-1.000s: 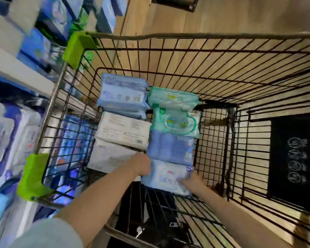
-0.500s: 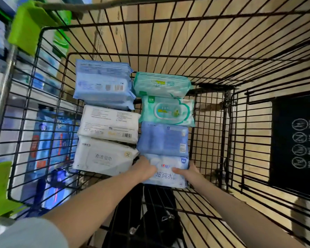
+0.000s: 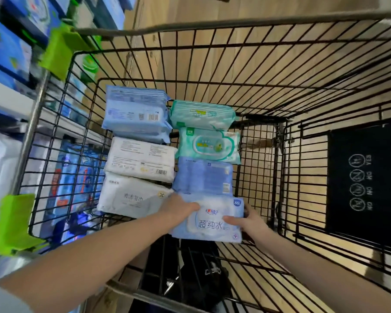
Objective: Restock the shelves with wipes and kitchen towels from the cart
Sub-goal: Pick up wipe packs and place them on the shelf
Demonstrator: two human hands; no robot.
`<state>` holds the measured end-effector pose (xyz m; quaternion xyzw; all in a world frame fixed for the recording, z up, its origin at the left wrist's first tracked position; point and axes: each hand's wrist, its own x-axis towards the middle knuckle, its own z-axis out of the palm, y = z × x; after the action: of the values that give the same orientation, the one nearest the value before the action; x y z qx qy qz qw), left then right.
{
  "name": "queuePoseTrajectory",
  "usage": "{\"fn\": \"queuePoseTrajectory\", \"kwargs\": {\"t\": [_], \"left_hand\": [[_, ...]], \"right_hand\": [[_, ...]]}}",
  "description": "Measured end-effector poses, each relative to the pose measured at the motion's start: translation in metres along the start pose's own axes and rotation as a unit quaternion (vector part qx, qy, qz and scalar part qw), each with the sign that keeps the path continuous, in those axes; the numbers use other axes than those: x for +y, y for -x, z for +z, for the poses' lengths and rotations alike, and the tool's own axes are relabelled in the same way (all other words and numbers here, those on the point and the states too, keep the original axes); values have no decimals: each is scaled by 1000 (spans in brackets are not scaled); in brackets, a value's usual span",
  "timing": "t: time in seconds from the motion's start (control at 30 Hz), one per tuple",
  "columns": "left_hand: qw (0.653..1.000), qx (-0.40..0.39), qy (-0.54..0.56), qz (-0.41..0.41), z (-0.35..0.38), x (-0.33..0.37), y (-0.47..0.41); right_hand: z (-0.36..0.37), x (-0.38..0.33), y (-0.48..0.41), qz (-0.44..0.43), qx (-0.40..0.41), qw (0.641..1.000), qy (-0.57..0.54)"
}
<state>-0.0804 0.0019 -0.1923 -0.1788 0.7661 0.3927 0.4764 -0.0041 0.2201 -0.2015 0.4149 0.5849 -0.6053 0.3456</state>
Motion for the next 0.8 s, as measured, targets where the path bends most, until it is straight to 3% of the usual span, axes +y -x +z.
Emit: {"fn": "queuePoseTrajectory", "kwargs": {"t": [0.13,0.33,0.47,0.6,0.8], "left_hand": [[999,34,-8,13,-19,20,15],[978,91,-130,135,-47,77,22],[943,114,-204,238,-54,104,13],[950,105,-229,183,-61,117,-16],[985,106,-47,126,-75,114,-49]], "right_hand": [[1,-18,12,-22,2,1000,-20],[23,-27,28,-40,28,996,-68],[44,-32,24,-37,41,997,-62],[48,-53,10,-48,37,997,-54],[33,-65,-8,-104,38,993,-49]]}}
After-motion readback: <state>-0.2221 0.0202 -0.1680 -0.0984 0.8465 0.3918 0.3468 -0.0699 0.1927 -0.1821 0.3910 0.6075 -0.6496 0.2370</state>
